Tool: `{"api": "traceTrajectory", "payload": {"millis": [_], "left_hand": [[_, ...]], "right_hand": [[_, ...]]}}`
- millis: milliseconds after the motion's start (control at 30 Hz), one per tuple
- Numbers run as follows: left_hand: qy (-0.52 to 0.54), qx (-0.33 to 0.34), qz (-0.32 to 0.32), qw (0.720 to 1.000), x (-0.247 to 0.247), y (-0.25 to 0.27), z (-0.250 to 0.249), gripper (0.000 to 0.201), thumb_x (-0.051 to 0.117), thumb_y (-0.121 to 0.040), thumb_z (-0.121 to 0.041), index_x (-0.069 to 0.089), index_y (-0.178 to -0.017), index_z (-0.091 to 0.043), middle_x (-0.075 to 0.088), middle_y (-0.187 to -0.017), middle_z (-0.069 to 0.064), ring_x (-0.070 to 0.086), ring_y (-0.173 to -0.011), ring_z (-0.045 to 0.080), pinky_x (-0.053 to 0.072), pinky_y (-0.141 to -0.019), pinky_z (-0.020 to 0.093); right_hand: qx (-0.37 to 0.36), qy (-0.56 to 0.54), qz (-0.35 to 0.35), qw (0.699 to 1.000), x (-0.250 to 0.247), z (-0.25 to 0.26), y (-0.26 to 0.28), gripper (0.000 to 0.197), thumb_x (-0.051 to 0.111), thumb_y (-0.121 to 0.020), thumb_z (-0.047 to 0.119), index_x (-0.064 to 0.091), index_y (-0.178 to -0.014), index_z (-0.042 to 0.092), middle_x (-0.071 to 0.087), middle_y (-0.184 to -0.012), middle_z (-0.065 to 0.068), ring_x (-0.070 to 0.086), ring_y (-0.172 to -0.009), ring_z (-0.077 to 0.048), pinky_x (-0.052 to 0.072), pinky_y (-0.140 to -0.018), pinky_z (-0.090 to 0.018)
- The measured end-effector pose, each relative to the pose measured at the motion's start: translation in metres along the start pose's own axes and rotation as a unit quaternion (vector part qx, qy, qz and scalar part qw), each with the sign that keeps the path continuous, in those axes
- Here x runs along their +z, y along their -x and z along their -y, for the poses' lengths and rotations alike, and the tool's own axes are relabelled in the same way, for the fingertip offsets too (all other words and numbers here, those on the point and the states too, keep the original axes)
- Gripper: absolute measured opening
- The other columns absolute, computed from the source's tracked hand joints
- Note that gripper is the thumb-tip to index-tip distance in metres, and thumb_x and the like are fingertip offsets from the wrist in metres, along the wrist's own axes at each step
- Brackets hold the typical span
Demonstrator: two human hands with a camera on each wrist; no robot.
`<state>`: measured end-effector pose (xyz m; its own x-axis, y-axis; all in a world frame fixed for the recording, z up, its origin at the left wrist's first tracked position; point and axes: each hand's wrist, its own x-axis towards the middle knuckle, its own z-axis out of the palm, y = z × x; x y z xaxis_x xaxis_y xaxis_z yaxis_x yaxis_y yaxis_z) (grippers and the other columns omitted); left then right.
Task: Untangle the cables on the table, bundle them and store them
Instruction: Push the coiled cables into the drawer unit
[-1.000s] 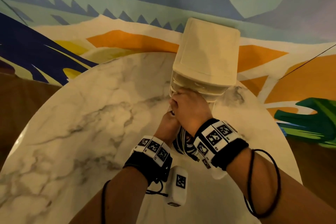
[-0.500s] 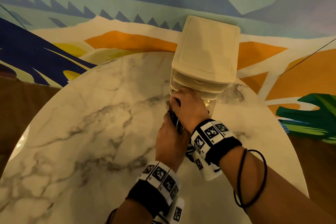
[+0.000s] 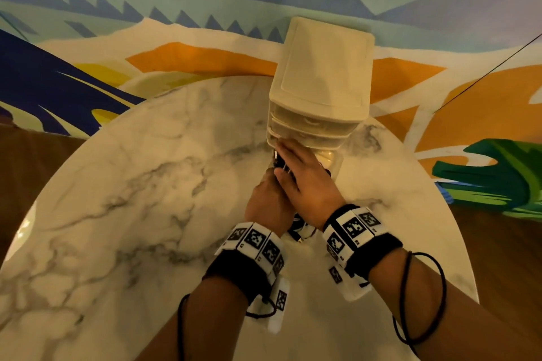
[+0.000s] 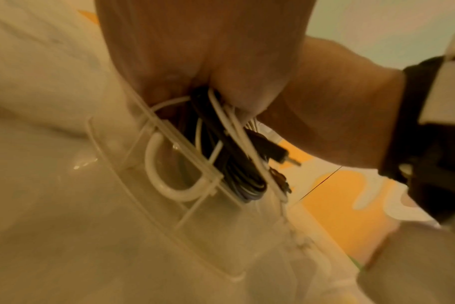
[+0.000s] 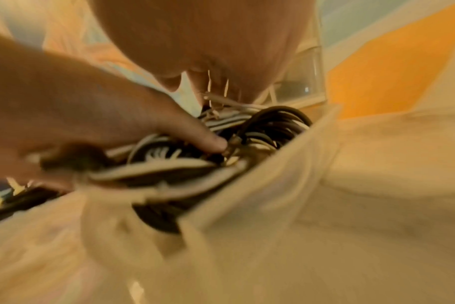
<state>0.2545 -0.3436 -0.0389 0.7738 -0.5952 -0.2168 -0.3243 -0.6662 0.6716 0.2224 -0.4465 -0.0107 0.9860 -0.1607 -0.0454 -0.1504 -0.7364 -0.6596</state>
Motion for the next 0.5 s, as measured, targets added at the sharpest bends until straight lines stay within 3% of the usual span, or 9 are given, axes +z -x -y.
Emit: {"api": "traceTrajectory", "payload": {"millis": [100,167,300,500], "left_hand": [[-0.048,0.028,0.011,0.998,0.002,-0.002,-0.002,0.053,0.044,-0.094,-0.017,0.029,-0.145,-0.012,0.031,-0.148,0.008,0.054,-0.112,0.027,0.040,-0.083,0.024],[-0.082,0.017,0.001,0.997,0.006,-0.002,-0.002,0.054,0.043,-0.094,-0.017,0.027,-0.145,-0.010,0.032,-0.147,0.009,0.052,-0.115,0.025,0.042,-0.088,0.027],[0.008,-0.072,-0.046,0.996,0.012,0.001,-0.005,0.049,0.045,-0.094,-0.019,0.031,-0.141,-0.017,0.047,-0.133,0.002,0.055,-0.111,0.026,0.043,-0.083,0.031],[0.028,-0.059,-0.078,0.995,0.012,0.003,-0.010,0.054,0.045,-0.095,-0.027,0.028,-0.145,-0.017,0.045,-0.140,0.000,0.054,-0.116,0.020,0.043,-0.092,0.029]], "right_hand": [[-0.021,0.120,0.040,0.992,-0.001,-0.007,-0.001,0.057,0.027,-0.095,0.040,0.026,-0.149,0.022,0.023,-0.156,-0.001,0.016,-0.143,-0.019,0.018,-0.116,-0.034],[-0.027,0.174,0.043,0.983,-0.004,-0.007,-0.006,0.059,0.020,-0.090,0.043,0.037,-0.143,0.024,0.033,-0.150,-0.002,0.026,-0.138,-0.023,0.026,-0.111,-0.038],[-0.021,0.209,-0.016,0.978,-0.002,-0.004,-0.006,0.048,0.029,-0.089,0.037,0.059,-0.124,0.021,0.055,-0.127,-0.004,0.047,-0.119,-0.027,0.043,-0.094,-0.042],[0.000,0.249,-0.038,0.968,0.001,0.001,-0.015,0.029,0.047,-0.088,0.033,0.068,-0.099,0.017,0.061,-0.104,-0.002,0.050,-0.106,-0.027,0.041,-0.083,-0.039]]}}
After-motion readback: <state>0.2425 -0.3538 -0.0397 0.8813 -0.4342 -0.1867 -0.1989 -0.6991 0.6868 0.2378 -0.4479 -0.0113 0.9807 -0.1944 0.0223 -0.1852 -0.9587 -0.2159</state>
